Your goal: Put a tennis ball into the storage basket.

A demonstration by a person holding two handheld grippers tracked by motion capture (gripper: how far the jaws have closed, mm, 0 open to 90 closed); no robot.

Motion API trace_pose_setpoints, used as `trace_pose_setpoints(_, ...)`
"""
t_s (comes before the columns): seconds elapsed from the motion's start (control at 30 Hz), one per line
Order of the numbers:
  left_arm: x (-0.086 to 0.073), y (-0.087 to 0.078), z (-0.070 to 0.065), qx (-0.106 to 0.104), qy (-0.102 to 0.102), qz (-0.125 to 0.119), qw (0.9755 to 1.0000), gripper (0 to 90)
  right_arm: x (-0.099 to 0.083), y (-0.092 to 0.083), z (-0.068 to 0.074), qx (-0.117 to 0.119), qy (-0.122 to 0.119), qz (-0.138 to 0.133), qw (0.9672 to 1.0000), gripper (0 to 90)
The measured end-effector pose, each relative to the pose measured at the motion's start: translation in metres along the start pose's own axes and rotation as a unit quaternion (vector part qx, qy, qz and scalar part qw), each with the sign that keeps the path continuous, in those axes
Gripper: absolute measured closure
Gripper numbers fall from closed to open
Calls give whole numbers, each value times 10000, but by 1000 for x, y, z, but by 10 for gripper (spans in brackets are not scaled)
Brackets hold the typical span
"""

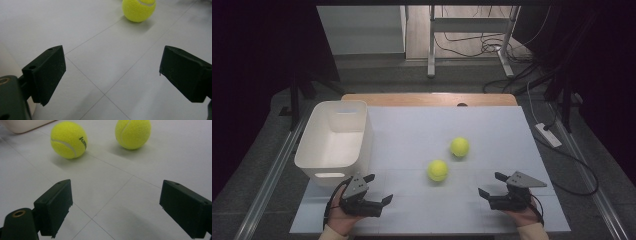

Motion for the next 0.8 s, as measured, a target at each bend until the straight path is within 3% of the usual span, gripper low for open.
trace_pose_setpoints(0.8,21,14,-19,-51,-4,107,9999,73,2,5,0,76,-17,-36,10000,116)
Point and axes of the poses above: each handheld gripper's, and its own axes: y roughly forward along the jaws, x roughly out of its top, z roughly to its left, the point moved 9 cm from there along y, roughly forward along the jaws, and after that the axes turned 15 degrees about -y, right-handed, at the moved point
